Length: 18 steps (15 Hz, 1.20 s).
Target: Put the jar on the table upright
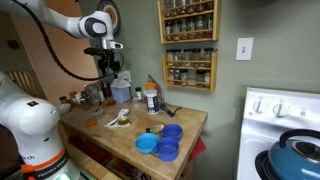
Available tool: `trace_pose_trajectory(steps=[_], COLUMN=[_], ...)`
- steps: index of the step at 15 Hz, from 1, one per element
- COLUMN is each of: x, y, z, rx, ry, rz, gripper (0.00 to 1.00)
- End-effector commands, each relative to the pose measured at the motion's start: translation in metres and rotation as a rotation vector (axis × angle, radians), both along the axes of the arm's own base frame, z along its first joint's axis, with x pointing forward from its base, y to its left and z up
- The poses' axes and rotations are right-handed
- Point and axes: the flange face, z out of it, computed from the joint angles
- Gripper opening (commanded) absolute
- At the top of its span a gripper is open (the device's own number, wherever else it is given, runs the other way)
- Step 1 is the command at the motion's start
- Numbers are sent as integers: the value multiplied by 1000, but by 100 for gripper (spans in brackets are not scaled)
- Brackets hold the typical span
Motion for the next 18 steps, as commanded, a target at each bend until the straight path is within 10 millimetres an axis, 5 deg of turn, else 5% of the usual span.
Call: trace_pose_trajectory(steps=[1, 5, 8, 13, 16, 18], x=[0, 11, 21, -5, -14, -12], y=[0, -23, -73, -166, -208, -224], z=[1, -4, -20, -74, -132, -147], rx=[0, -11, -51, -184, -50, 32], ry=[1, -47, -126, 7, 101, 116], rz=[0, -106, -272, -481, -581, -666], gripper=[100, 100, 100, 100, 100, 100])
